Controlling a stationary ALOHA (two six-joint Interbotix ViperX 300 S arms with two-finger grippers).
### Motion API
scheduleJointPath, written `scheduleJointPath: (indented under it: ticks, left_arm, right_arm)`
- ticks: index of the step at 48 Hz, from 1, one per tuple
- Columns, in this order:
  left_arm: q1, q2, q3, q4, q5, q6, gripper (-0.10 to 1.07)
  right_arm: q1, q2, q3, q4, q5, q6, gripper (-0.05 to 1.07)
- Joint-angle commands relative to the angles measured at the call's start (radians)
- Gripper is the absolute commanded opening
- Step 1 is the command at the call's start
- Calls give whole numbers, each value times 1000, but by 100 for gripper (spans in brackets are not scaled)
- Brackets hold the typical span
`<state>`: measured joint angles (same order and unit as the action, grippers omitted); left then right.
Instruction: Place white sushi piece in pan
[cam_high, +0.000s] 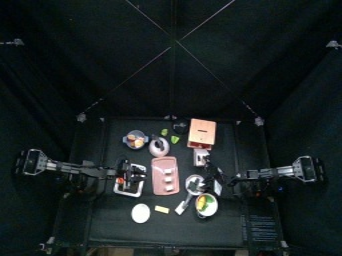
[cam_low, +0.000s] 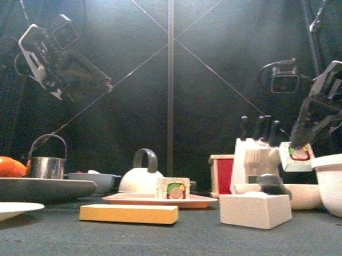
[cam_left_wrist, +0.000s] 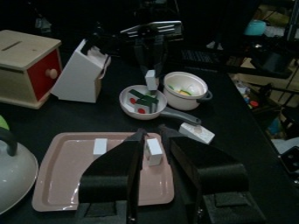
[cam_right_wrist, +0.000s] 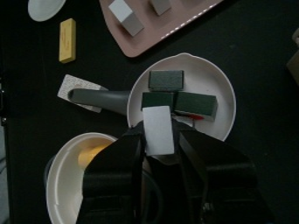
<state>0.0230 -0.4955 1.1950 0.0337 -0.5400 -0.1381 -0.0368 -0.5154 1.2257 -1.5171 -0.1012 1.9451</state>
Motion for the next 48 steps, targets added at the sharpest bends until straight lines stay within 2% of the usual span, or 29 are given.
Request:
scheduleJointPath:
  ticks: [1, 23, 48]
  left_arm:
    - [0, -5, -11, 0, -3, 0, 66]
    - [-2, -3, -11, -2, -3, 0, 66]
    - [0, -3, -11, 0, -2, 0, 66]
  right_arm:
    - [-3, -3, -17, -2, 14, -2, 60]
    - [2, -3, -26, -3, 26, -2, 87]
    - [3, -18, -54, -2, 40, -2, 88]
